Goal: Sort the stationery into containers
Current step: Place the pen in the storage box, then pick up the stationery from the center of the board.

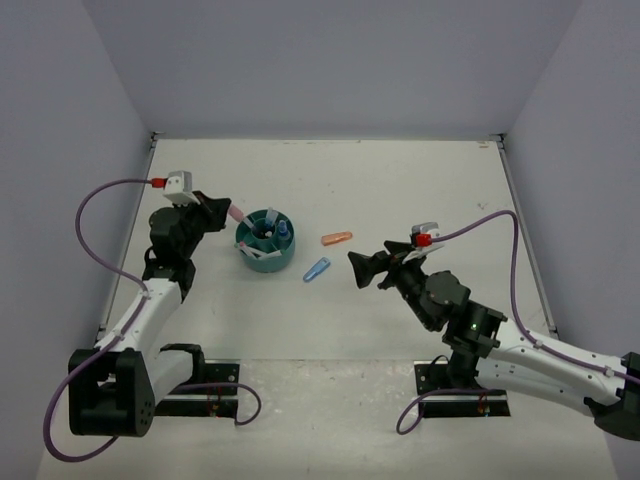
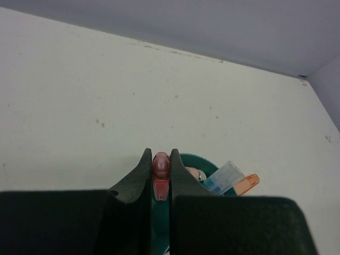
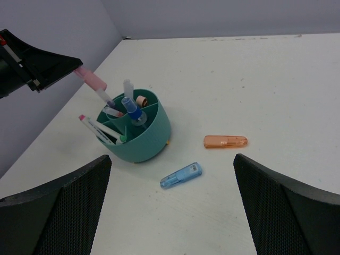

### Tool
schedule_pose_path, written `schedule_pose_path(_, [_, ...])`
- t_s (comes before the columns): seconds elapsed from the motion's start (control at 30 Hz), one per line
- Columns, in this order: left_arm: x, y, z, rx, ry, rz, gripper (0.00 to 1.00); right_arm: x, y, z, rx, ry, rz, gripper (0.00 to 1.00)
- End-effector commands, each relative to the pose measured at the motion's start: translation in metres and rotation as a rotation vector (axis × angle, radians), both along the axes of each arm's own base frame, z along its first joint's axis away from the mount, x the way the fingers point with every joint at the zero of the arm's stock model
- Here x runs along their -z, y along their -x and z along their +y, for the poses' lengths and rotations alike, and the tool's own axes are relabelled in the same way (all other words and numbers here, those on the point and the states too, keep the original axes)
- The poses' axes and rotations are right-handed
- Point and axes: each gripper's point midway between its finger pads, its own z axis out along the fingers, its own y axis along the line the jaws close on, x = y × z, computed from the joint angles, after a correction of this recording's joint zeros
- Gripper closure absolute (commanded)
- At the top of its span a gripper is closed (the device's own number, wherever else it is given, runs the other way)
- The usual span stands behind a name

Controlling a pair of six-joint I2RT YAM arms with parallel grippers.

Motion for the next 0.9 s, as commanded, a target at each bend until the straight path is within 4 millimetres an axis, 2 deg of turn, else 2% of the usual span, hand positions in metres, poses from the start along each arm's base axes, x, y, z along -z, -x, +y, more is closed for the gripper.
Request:
schedule_pose_path(0.0, [0.006, -0.001, -0.007, 0.043, 0.022, -0.019, 1.0, 0.0, -0.002, 0.0, 0.005, -0.003, -0.006, 0.01])
schedule_pose_path(0.17, [0.018, -0.001, -0.007, 0.04, 0.029, 0.008, 0.98, 0.002, -0.003, 0.001, 0.007, 0.002, -0.004, 0.01])
schedule_pose_path(0.37, [0.02, 0.001, -0.009, 0.05, 0.03, 0.01, 0.59, 0.006, -0.005, 0.004, 0.007, 0.011, 0.008, 0.01])
schedule_pose_path(0.4, [0.02, 0.002, -0.01, 0.054, 0.035, 0.013, 0.45, 0.01, -0.006, 0.006, 0.01, 0.019, 0.018, 0.01])
schedule_pose_path(0.5, [0.01, 0.005, -0.014, 0.076, 0.045, 0.0, 0.33, 0.024, -0.013, 0.007, 0.052, 0.024, 0.074, 0.01])
schedule_pose_path(0.6, [-0.007, 0.01, -0.015, 0.079, 0.066, -0.008, 0.3, 0.035, -0.018, 0.013, 0.077, 0.014, 0.161, 0.01])
schedule_pose_path(0.63, [-0.012, 0.013, -0.014, 0.074, 0.07, -0.01, 0.29, 0.051, -0.019, 0.012, 0.096, 0.036, 0.217, 0.01])
schedule_pose_path(0.67, [-0.018, 0.018, -0.012, 0.049, 0.09, 0.006, 0.21, 0.069, -0.022, 0.014, 0.123, 0.084, 0.301, 0.01])
schedule_pose_path(0.73, [-0.036, 0.022, -0.007, 0.004, 0.13, 0.006, 0.11, 0.067, -0.033, 0.019, 0.191, 0.047, 0.399, 0.01])
schedule_pose_path(0.77, [-0.048, 0.031, -0.005, -0.016, 0.157, 0.014, 0.06, 0.085, -0.043, 0.017, 0.276, 0.085, 0.509, 0.01])
schedule_pose_path(0.87, [-0.073, 0.054, 0.003, -0.067, 0.179, 0.009, 0.01, 0.137, -0.055, 0.023, 0.317, 0.146, 0.761, 0.01])
